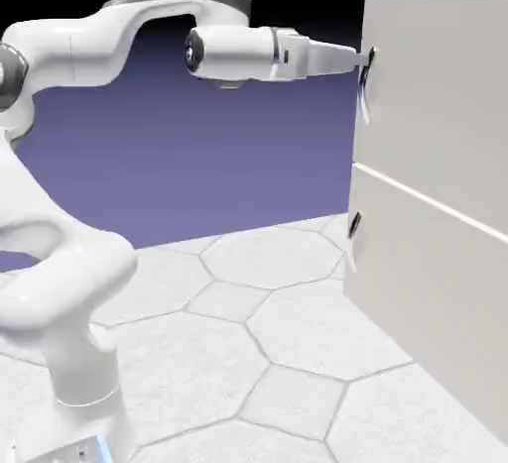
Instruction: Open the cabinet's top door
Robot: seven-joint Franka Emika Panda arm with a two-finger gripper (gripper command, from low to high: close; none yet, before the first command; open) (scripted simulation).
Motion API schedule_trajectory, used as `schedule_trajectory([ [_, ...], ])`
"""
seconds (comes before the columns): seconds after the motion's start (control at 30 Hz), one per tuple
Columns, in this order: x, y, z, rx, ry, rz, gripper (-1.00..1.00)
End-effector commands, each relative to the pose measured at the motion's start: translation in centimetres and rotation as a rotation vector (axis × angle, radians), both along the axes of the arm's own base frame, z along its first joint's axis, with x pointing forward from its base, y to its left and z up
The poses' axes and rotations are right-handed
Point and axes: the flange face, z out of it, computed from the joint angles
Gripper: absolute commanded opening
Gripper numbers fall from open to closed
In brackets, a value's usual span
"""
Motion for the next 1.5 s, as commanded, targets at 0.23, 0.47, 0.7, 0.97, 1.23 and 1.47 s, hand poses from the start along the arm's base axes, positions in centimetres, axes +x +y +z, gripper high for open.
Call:
schedule_trajectory([
  [0.23, 2.6, 4.6, -2.5, 0.002, -0.038, 0.018, 0.0],
  [0.47, 5.4, 8.8, -5.9, 0.015, -0.045, 0.039, 0.0],
  [0.7, 8.9, 11.2, -8.3, 0.026, -0.038, 0.051, 0.0],
  [0.97, 10.8, 10.7, -8.2, 0.029, -0.039, 0.076, -1.0],
  [1.23, 6.2, 9.2, -8.3, 0.031, -0.037, 0.167, -1.0],
  [1.47, 3.1, 7.9, -8.3, 0.032, -0.036, 0.231, -1.0],
])
